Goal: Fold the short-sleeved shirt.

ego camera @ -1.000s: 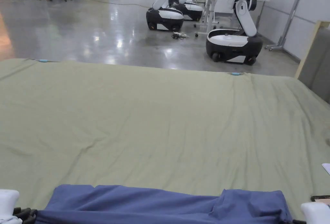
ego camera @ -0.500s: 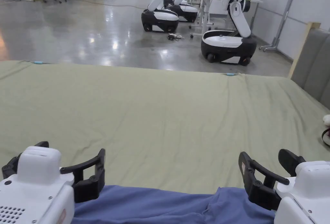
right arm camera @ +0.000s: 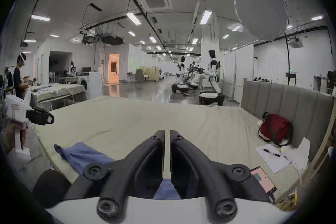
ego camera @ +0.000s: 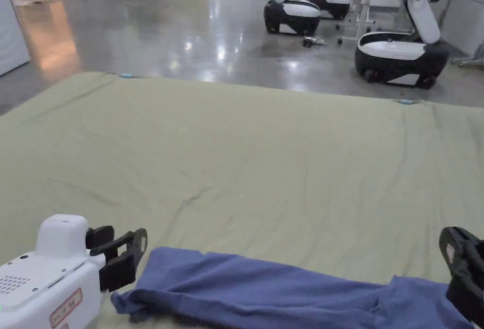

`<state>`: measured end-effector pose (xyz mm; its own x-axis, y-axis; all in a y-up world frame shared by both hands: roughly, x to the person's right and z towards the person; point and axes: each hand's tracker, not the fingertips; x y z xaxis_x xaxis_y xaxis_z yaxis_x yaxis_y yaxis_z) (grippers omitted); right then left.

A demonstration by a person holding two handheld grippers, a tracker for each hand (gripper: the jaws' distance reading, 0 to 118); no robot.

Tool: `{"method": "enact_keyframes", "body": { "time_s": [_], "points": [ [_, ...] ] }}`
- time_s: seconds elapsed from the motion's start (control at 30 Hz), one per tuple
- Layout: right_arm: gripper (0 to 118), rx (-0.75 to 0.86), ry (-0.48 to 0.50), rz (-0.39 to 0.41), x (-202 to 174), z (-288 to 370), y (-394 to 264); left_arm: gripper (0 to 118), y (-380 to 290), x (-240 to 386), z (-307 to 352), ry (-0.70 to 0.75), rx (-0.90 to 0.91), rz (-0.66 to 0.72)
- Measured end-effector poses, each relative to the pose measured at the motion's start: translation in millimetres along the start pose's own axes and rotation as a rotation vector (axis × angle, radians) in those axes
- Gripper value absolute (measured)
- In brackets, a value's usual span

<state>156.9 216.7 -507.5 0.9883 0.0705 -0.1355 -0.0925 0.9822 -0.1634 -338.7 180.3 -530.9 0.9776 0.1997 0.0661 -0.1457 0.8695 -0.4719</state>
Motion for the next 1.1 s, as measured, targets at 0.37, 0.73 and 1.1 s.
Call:
{"method": "enact_keyframes", "body": {
  "time_s": [0.37, 0.73, 1.1],
  "points": [
    [13, -0.105, 0.046, -0.025, -47, -14, -21, 118, -98, -141, -98, -0.569, -0.469, 0.765],
    [14, -0.152, 0.031, -0.041, -57, -32, -16, 9, -116, -98, -180, -0.765, -0.411, 0.968],
    [14, -0.141, 0.034, -0.072, -50, -26, -16, 8, -41, -129, -123, -0.3, -0.399, 0.552]
  ]
}}
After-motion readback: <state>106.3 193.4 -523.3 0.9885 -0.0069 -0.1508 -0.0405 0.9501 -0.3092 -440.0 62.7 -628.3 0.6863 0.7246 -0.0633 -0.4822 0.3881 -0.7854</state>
